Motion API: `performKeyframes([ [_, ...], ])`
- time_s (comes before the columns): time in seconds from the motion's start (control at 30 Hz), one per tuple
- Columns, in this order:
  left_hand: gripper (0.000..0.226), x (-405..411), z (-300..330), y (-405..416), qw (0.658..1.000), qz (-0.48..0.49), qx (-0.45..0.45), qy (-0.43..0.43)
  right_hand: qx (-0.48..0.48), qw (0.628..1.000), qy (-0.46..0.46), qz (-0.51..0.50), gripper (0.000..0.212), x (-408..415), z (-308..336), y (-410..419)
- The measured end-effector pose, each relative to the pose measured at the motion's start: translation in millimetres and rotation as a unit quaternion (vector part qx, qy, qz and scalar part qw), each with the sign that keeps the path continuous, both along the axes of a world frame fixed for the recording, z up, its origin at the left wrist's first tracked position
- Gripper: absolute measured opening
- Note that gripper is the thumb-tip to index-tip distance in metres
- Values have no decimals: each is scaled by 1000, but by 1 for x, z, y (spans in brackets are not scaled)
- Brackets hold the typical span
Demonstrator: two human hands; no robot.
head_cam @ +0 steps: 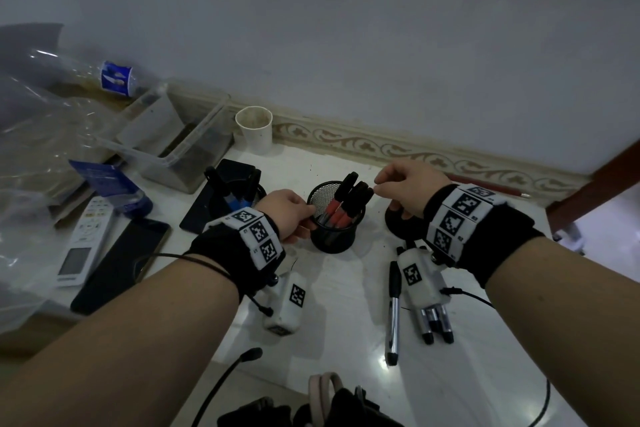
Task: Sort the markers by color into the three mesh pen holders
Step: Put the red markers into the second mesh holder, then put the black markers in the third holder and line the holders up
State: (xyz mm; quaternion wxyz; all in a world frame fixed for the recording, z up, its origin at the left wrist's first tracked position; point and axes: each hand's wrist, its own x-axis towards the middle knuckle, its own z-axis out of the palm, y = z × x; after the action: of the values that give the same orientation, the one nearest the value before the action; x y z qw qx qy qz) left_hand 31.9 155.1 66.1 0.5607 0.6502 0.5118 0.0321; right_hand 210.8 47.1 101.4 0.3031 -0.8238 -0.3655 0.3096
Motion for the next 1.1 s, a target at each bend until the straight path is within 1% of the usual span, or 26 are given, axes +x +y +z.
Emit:
performKeyframes([
  [0.1, 11, 2, -1, -1, 1000, 7, -17, -7, 10, 1000, 4, -12, 10, 4, 3, -5],
  [0.2, 11, 5, -2, -2, 999, 19, -26, -14, 26, 999, 25, -34, 3, 8, 8, -9],
  [0.3, 11, 5, -4, -3, 999, 24, -24, -17, 35, 997, 42, -60, 4, 14, 11, -15],
  [0.43, 17, 4, -4, -5, 998, 39, -28, -26, 63, 992, 44, -97, 15, 26, 17, -24],
  [0.53, 18, 6, -7, -8, 998, 55, -33, -29, 74, 991, 40, -106, 15, 38, 24, -30],
  [0.6, 24, 5, -10, -11, 997, 59, -44, -20, 79, 989, 45, -118, 15, 45, 26, -35],
  [0.73, 40, 6, -9, -19, 994, 55, -92, 11, 74, 986, 70, -130, 15, 48, 19, -47],
  [0.83, 42, 9, -7, -23, 993, 39, -114, 18, 60, 987, 72, -134, 14, 51, 9, -58],
  [0.9, 41, 9, -8, -21, 991, 40, -127, 7, 50, 987, 73, -138, 10, 53, 4, -66],
  [1.0, 42, 8, -11, -21, 991, 60, -122, -13, 39, 985, 78, -152, 11, 56, -3, -80],
  [1.1, 48, 7, -14, -26, 993, 43, -106, -12, 8, 985, 81, -153, 11, 55, -12, -90],
])
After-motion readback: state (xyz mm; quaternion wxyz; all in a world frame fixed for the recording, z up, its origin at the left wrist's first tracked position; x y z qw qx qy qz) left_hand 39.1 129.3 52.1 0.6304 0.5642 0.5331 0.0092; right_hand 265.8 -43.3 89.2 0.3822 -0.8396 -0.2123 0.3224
